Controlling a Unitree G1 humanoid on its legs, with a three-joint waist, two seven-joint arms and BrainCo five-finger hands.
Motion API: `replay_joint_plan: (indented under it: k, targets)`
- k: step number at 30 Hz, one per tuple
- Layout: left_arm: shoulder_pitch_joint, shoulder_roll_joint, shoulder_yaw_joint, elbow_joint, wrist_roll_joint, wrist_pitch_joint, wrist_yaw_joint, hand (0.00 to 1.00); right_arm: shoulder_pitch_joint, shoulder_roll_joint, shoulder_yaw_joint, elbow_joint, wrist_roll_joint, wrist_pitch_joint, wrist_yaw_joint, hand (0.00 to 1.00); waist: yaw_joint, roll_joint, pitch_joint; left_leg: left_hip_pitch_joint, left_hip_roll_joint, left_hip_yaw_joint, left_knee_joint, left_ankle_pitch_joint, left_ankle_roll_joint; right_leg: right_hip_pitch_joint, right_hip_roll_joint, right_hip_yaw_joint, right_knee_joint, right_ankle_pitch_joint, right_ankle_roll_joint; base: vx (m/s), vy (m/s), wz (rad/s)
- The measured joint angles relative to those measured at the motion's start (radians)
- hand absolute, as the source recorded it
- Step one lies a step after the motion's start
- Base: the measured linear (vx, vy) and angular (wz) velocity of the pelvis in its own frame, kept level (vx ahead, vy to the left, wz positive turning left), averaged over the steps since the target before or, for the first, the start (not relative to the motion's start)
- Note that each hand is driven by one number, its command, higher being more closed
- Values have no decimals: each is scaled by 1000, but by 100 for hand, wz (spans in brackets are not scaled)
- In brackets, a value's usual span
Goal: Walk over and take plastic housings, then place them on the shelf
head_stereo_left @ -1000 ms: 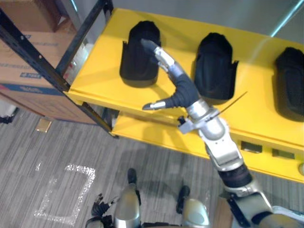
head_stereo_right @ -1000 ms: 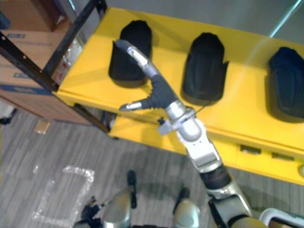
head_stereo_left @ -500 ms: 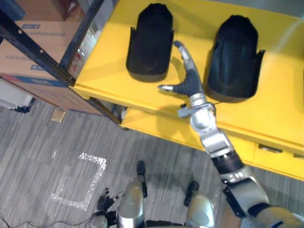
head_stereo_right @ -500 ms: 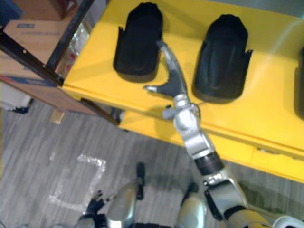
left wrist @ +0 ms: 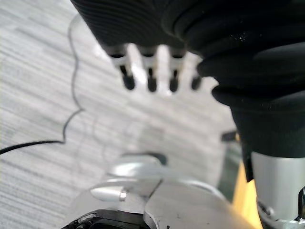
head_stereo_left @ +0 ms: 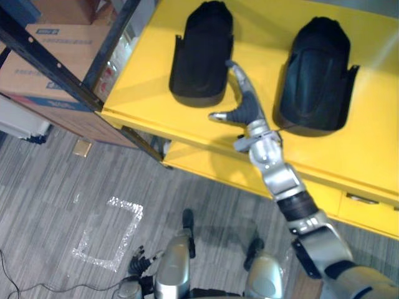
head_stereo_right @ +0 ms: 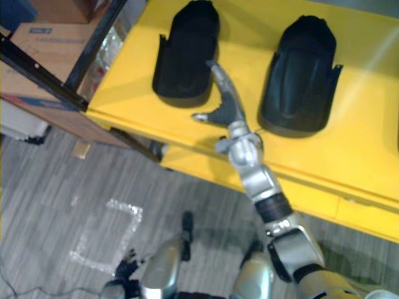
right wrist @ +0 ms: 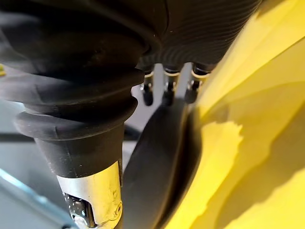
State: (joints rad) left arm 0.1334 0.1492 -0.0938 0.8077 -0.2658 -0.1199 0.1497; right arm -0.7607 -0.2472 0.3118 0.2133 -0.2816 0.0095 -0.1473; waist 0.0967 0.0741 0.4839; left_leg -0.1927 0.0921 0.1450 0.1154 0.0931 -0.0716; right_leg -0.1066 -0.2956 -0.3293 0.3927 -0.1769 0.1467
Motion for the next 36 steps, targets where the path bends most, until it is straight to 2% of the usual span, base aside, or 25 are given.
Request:
replay_joint_plan:
  k: [11,17,23,28,31,32,34,35,36]
  targets:
    - [0,1,1,-6,0,20,-2,0,-12,0,25,27,41,0,56,0,0,0,0,0,0,1,-1,0,0,4,2,0,-9,4,4,0,0,0]
    - [0,1,1,-10,0,26,-2,0,-12,0,25,28,30,0,44,0,0,0,0,1,0,2,-2,0,0,9,3,0,-19,10,6,0,0,0]
    - [0,1,0,-9,0,25,-1,0,-14,-5,20,31,-38,-3,-75,0,-1,0,0,22,-1,5,-11,0,0,37,7,-1,-36,20,10,0,0,-1]
    - [6,0,1,-7,0,10,-4,0,-6,-8,-40,-27,-89,-34,-197,0,-3,-1,0,67,-1,17,-58,10,-5,64,13,3,-64,30,12,11,-6,-7]
    - [23,1,10,0,0,3,-6,0,53,-22,-118,-231,-86,-76,-251,0,-15,-24,-18,133,3,36,-119,18,-13,120,32,7,-133,49,18,84,-14,-17]
    - [34,5,19,2,0,3,-7,0,85,-27,-149,-298,-86,-92,-267,0,-22,-42,-37,144,4,46,-135,19,-14,130,38,8,-156,55,18,143,-1,-21]
    - [66,12,55,20,2,15,-5,0,227,-37,-279,-449,-86,-122,-314,0,-35,-97,-112,188,5,85,-180,19,-19,154,49,34,-215,74,23,204,5,-38]
    - [72,14,55,27,4,20,-4,0,267,-38,-327,-478,-85,-123,-321,0,-46,-110,-131,200,4,92,-189,18,-21,167,52,37,-231,78,24,217,11,-31]
    - [76,26,62,41,10,32,3,0,345,-42,-421,-517,-84,-121,-344,0,-69,-136,-164,221,4,114,-194,13,-26,188,54,45,-253,88,25,233,16,-38]
